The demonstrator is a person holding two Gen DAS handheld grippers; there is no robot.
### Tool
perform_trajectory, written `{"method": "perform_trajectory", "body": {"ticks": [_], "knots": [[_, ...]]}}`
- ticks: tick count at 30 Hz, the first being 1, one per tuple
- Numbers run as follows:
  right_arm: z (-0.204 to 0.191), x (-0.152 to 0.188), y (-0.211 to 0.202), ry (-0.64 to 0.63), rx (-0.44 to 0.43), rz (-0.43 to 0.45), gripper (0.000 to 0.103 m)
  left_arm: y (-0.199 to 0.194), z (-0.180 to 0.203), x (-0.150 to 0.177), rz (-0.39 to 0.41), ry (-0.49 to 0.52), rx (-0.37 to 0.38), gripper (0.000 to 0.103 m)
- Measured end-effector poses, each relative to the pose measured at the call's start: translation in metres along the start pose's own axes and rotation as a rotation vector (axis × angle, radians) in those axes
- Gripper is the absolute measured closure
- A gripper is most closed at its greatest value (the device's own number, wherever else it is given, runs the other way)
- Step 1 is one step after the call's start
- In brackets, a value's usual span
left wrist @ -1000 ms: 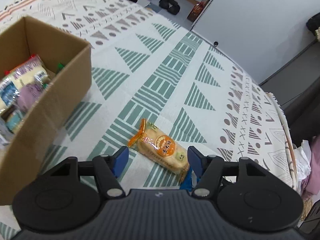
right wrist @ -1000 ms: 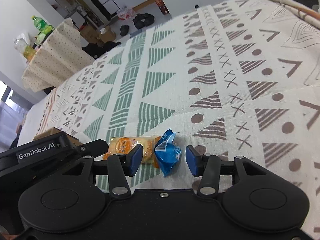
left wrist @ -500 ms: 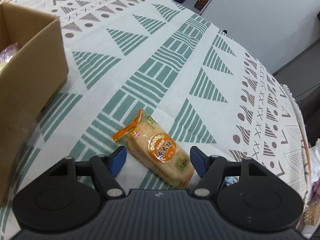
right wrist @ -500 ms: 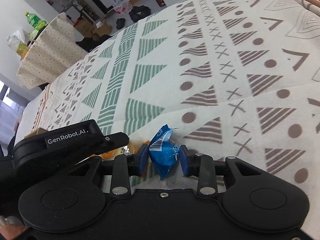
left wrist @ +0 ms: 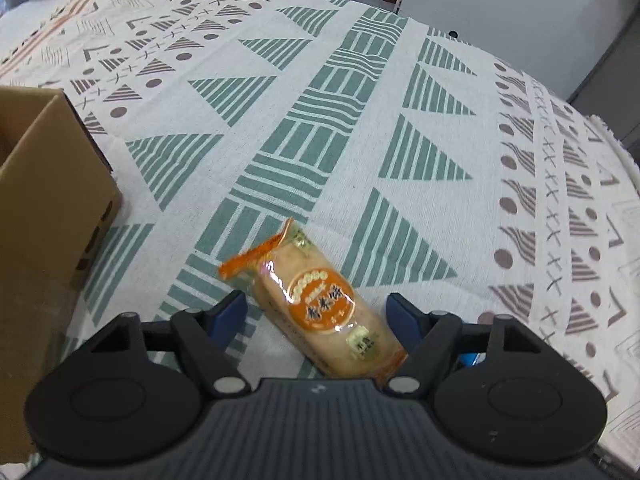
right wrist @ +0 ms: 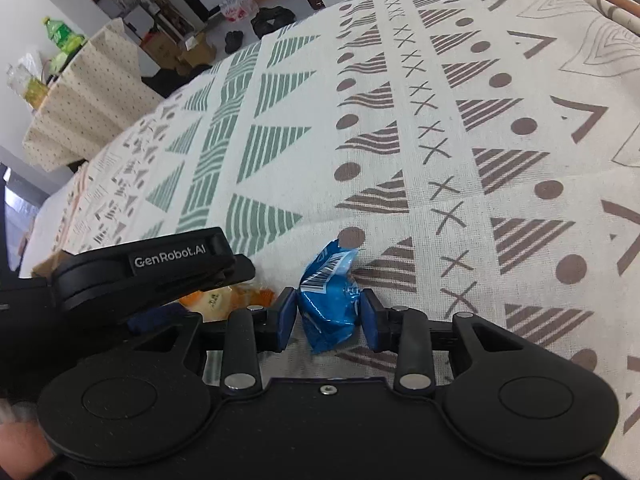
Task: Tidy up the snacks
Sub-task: 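Close the left tool on the biscuit pack while the right tool grasps the blue candy, then carry both snacks over the box and open both tools to drop them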
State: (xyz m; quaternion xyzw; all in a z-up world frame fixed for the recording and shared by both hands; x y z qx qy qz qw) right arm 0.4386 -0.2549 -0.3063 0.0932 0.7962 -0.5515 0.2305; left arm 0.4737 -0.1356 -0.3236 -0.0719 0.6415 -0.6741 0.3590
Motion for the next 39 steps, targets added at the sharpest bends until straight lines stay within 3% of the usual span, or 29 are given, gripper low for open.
{"method": "perform_trajectory", "body": {"ticks": [3,7,22,39], "knots": [[-0.002,-0.002,-0.001,-0.008,0.004,0.007,0.069,-0.004,-0.006,-0.001,0.013,0.004,-0.024,0.053],[-0.005,-0.003,-0.005,-0.015,-0.002,0.023,0.073,-0.013,-0.012,-0.002,0.011,-0.004,0.008,0.067],[-0.034,-0.023,-0.057,-0.039,-0.027,0.174,0.073,-0.093,-0.035,-0.026,0.136,-0.014,0.077,0.068],[-0.088,-0.04,-0.102,-0.102,-0.027,0.317,0.073,-0.16,-0.088,-0.045,0.212,-0.045,0.11,0.068]]}}
Point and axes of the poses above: each gripper's, at about its wrist camera, not at the fingertips, and y roughly the way its jaws point, z to its right, x to its underside, the point moved 10 cm from there along y, roughly the way its jaws point, and after that the axes turned 12 degrees about -y, right-handed, at the moved point
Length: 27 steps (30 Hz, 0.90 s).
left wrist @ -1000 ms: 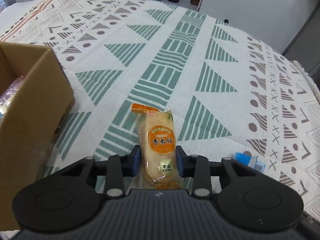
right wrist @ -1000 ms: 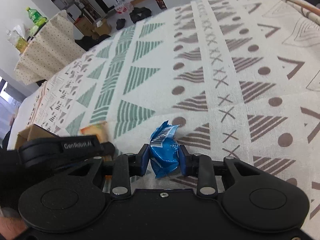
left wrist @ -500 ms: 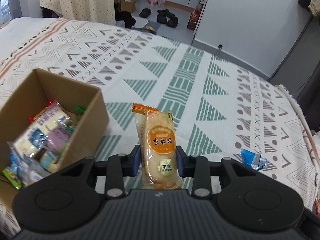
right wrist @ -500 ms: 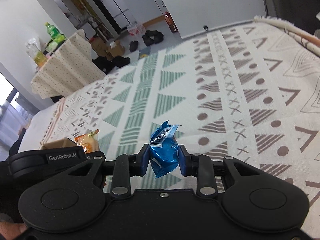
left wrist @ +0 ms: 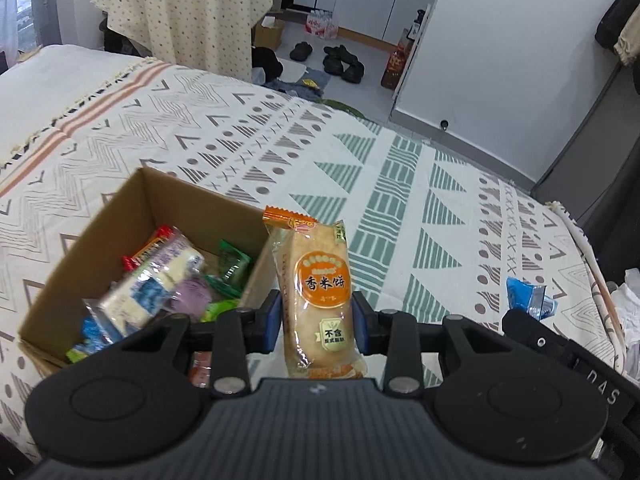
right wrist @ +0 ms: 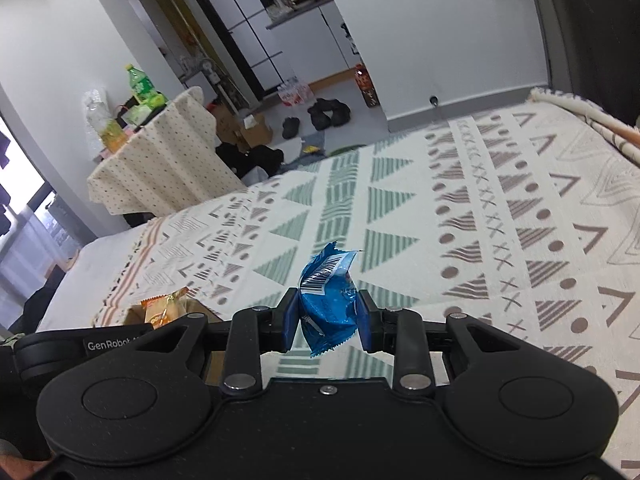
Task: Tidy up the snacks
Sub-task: 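Carry both snacks over the box and open both tools to drop them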
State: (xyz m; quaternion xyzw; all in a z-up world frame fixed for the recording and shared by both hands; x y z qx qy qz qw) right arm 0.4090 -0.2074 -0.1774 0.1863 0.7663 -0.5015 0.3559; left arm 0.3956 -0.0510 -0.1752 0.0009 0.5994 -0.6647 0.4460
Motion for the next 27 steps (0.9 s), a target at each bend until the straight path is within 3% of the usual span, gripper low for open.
{"method": "perform_trajectory", "body": {"ticks": [16,27], "knots": [[-0.056,-0.017,-0.017,-0.084,-0.046,0.064,0.073,-0.044,-0.054,-0.037,0.07,-0.051,-0.015,0.068],[-0.099,-0.017,-0.009,-0.147,-0.081,0.076,0.073,-0.05,-0.102,-0.059,0.08,-0.089,-0.039,0.068]]}}
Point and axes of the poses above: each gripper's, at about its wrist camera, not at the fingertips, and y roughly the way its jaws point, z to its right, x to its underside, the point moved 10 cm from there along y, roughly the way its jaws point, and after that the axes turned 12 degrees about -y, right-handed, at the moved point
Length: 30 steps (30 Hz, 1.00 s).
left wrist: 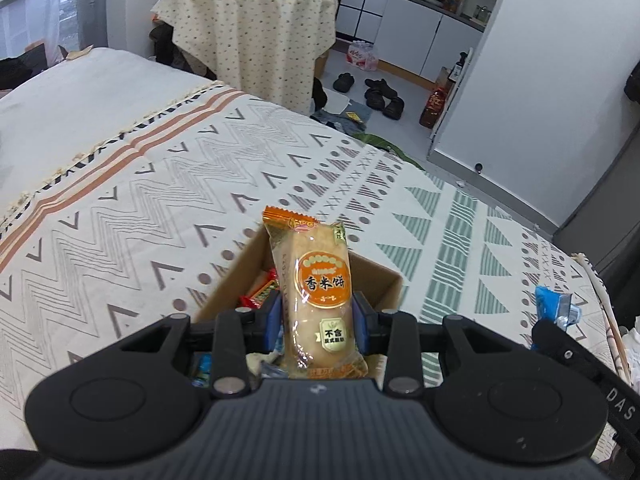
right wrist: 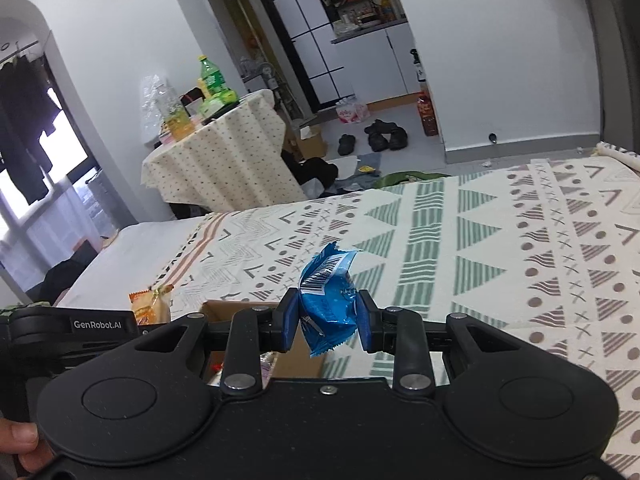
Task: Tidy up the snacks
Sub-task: 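Carry both snacks over the box and open both tools to drop them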
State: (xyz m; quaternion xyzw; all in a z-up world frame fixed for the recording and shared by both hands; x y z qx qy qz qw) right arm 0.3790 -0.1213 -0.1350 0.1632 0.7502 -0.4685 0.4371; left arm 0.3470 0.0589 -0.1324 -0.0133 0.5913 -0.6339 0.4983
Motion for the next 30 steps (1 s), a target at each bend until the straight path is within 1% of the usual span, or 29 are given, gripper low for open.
{"method": "perform_trajectory", "body": {"ticks": [7,17,19,21,24,29,30], "knots": [[-0.023,0.005,0.016,-0.031,-0.014,-0.034,0.073,0.009,-0.028,-0.006,-0.041,-0.01,0.001,0.068],[-0.062,0.017,0.032,-0.09,-0.03,-0.081,0.073,0.017,-0.055,0.01,-0.134,-0.02,0.025,0.068],[-0.069,0.02,0.035,-0.102,-0.032,-0.092,0.073,0.023,-0.061,0.013,-0.148,-0.022,0.015,0.067],[-0.076,0.023,0.038,-0.113,-0.036,-0.105,0.073,0.028,-0.067,0.013,-0.162,-0.03,0.013,0.065],[-0.086,0.028,0.043,-0.126,-0.042,-0.123,0.073,0.031,-0.072,0.013,-0.183,-0.047,0.03,0.062],[-0.101,0.035,0.045,-0.138,-0.063,-0.149,0.073,0.03,-0.081,0.007,-0.185,-0.074,0.027,0.062],[-0.103,0.037,0.045,-0.135,-0.068,-0.154,0.073,0.03,-0.082,0.006,-0.187,-0.074,0.027,0.06]]}}
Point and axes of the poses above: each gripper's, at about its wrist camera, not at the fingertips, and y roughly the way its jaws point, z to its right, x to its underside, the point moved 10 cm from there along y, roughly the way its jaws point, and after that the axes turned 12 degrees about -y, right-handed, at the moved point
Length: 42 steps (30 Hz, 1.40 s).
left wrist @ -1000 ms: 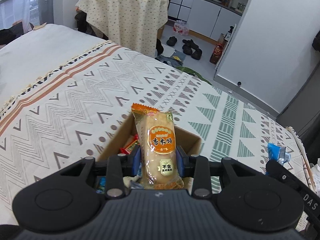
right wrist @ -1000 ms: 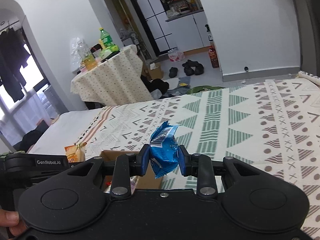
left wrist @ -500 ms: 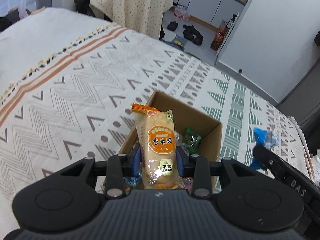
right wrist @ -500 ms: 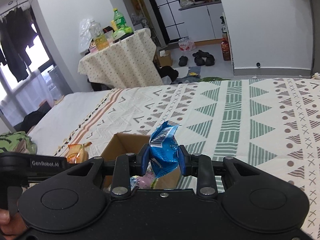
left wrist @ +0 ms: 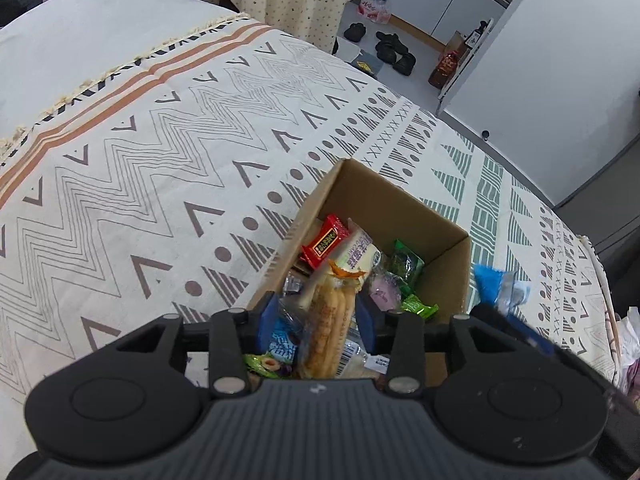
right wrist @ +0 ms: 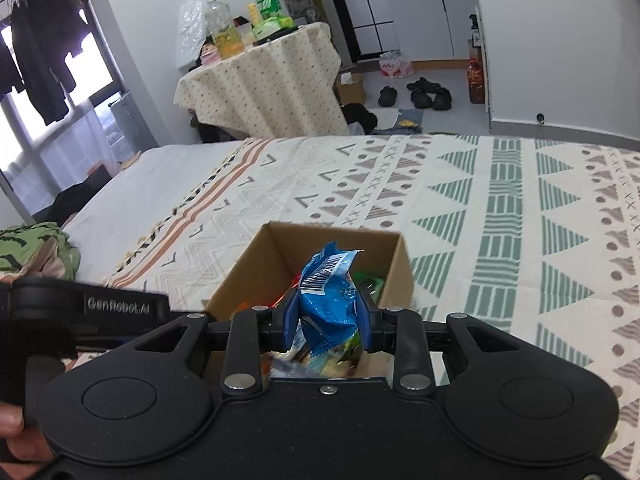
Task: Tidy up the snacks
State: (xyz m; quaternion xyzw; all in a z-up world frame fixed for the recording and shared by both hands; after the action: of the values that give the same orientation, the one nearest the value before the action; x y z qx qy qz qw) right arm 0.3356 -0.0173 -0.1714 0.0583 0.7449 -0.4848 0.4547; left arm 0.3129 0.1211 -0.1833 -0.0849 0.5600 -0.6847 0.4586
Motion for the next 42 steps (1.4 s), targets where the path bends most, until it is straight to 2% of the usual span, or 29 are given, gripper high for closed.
{"method": "perform_trajectory", "body": {"ticks": [6,7,8,9,10,13,15,24,29,35,42], "knots": [[-0.017,0.009,0.005,0.029,-0.025,-0.03,0.072,-0.009,0.001,-0.008,0.006,0.001,-0.004,0.043],[-0.017,0.009,0.006,0.041,-0.027,-0.031,0.069,-0.012,0.002,-0.01,0.011,0.013,-0.002,0.04],[-0.018,0.008,0.006,0.055,-0.03,-0.029,0.068,-0.014,0.003,-0.011,0.011,0.021,-0.004,0.033],[-0.019,0.008,0.005,0.065,-0.037,-0.028,0.062,-0.016,0.004,-0.012,0.006,0.028,-0.005,0.028],[-0.018,0.008,0.003,0.074,-0.033,-0.025,0.058,-0.018,0.005,-0.012,0.0,0.036,0.001,0.028],[-0.011,0.005,-0.01,0.116,-0.001,-0.017,0.058,-0.026,0.006,-0.015,0.001,0.057,0.009,0.024],[-0.005,0.007,-0.022,0.144,0.008,-0.015,0.058,-0.033,0.007,-0.015,0.003,0.067,0.014,0.018],[0.013,0.023,-0.082,0.241,0.092,0.001,0.053,-0.067,0.016,0.002,-0.005,0.174,0.054,0.014],[0.009,0.024,-0.107,0.244,0.107,0.018,0.048,-0.094,0.021,0.015,0.013,0.224,0.081,0.012],[0.002,0.022,-0.137,0.218,0.116,0.041,0.034,-0.121,0.021,0.023,0.043,0.278,0.098,0.006],[-0.003,0.028,-0.169,0.208,0.133,0.074,0.012,-0.149,0.017,0.037,0.075,0.319,0.109,0.0]]}}
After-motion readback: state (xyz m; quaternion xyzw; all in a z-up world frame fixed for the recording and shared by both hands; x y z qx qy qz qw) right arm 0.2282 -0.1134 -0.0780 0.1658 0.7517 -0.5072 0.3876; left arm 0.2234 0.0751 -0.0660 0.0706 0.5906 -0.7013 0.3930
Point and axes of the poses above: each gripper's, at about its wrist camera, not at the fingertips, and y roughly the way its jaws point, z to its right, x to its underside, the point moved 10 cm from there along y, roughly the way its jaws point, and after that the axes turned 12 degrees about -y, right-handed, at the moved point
